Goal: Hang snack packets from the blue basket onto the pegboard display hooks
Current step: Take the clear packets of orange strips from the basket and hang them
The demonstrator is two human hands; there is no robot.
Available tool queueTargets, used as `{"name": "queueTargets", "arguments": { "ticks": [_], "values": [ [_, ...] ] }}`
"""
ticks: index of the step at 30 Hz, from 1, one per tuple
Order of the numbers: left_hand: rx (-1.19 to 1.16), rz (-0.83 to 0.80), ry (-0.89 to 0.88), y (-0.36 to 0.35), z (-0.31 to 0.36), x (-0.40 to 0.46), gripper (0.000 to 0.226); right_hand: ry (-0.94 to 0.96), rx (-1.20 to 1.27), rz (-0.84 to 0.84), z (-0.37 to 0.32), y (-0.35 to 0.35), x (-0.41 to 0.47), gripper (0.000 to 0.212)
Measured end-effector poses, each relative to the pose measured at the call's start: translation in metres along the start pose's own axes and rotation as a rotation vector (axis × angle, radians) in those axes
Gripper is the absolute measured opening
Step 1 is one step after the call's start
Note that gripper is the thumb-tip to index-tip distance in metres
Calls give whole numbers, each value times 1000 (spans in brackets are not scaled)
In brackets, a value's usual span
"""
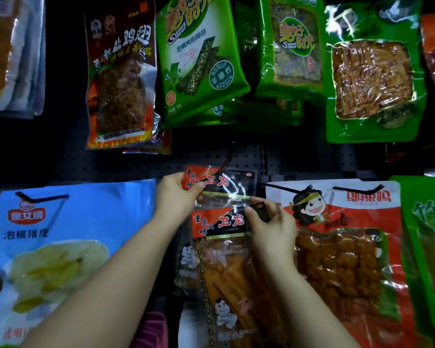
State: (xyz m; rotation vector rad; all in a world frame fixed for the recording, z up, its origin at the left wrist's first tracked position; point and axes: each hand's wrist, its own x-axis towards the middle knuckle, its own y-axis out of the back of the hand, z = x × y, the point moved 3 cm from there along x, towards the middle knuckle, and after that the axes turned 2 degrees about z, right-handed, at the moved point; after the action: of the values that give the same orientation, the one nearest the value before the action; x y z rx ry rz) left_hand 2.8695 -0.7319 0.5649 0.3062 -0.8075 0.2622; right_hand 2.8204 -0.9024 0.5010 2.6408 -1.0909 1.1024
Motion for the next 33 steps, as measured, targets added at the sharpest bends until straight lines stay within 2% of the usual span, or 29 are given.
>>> {"name": "queueTargets", "arguments": {
  "ticks": [12, 16, 18, 21, 23, 25, 27, 29, 31, 33],
  "values": [
    [157, 104, 84, -37, -40, 37, 26, -19, 54, -17, 36, 0, 20, 25],
    [-15, 105, 140, -37, -42, 32, 22, -61, 205, -63, 33, 6, 16, 23],
    [-122, 112, 155, -32, -39, 23, 30, -47, 254, -81, 26, 9, 10, 22],
    [-213, 134, 80, -18, -29, -2, 47, -22, 319, -127, 12, 11, -1, 21],
    [-176, 154, -8, -6, -18, -23, 39, -13, 368, -124, 3, 12, -10, 21],
    [-216, 104, -18, 6, -9, -41, 30, 13, 379, -89, -5, 13, -18, 17],
    [-390, -46, 34, 17, 3, -54, 50, 66, 355, -66, -18, 14, -26, 16],
    [-438, -170, 13, 27, 15, -63, 60, 128, 346, -42, -31, 17, -32, 19],
    [-362, -184, -71, 35, 25, -69, 53, 170, 366, -3, -44, 21, -37, 20],
    [-343, -152, -107, 39, 34, -72, 34, 218, 401, 29, -57, 25, -42, 21]
  ]
}}
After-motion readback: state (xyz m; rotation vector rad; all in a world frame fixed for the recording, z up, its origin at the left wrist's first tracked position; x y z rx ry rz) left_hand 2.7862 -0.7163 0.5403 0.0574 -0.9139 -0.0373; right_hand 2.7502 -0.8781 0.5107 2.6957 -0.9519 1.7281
